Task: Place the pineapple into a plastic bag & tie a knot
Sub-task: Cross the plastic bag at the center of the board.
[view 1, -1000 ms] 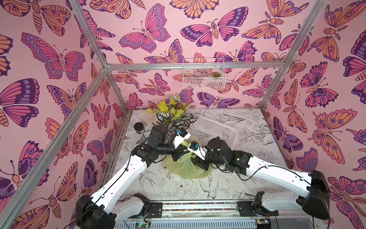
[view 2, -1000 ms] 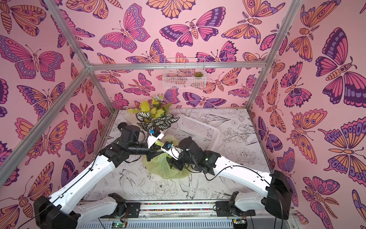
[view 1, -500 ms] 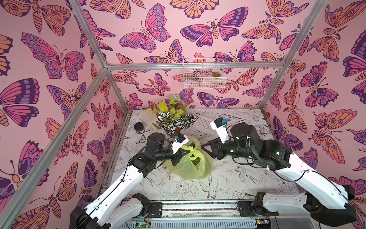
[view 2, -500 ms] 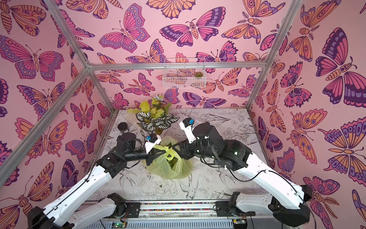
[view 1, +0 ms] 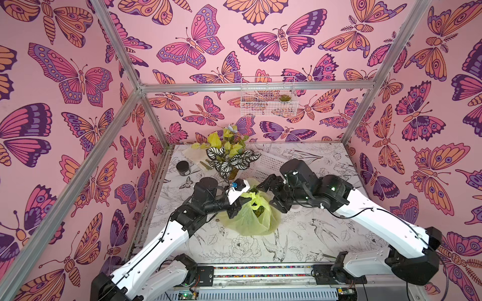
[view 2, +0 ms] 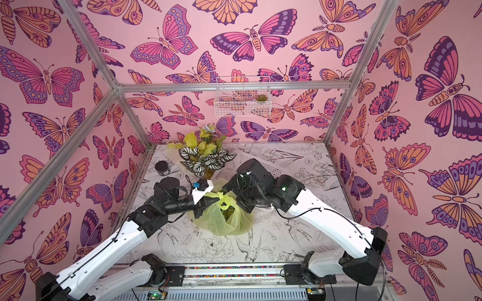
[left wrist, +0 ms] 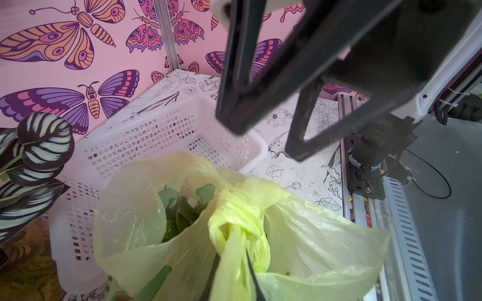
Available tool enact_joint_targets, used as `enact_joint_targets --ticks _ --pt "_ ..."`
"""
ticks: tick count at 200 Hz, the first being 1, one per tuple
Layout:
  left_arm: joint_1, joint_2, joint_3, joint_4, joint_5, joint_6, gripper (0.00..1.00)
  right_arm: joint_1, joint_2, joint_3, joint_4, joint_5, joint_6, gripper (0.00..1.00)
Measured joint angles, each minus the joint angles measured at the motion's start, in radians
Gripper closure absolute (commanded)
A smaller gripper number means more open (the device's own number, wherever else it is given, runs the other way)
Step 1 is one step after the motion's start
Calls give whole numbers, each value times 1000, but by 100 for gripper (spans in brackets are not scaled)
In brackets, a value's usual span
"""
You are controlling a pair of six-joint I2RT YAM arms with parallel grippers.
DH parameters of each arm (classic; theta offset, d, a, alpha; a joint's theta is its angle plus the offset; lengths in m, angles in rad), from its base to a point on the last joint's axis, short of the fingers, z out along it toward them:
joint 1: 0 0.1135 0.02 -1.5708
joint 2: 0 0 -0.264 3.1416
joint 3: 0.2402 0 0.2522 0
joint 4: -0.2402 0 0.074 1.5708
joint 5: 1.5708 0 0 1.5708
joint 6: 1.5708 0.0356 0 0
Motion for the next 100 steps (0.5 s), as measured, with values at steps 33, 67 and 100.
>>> enact_joint_targets --ticks 33,67,100 --pt "-16 -5 -7 2 -14 15 100 0 54 -65 77 -55 132 24" --pt "-24 -11 -12 2 -25 30 100 0 109 -64 127 -68 194 33" --pt "-26 -16 -17 2 -26 39 100 0 124 -83 152 -65 229 34"
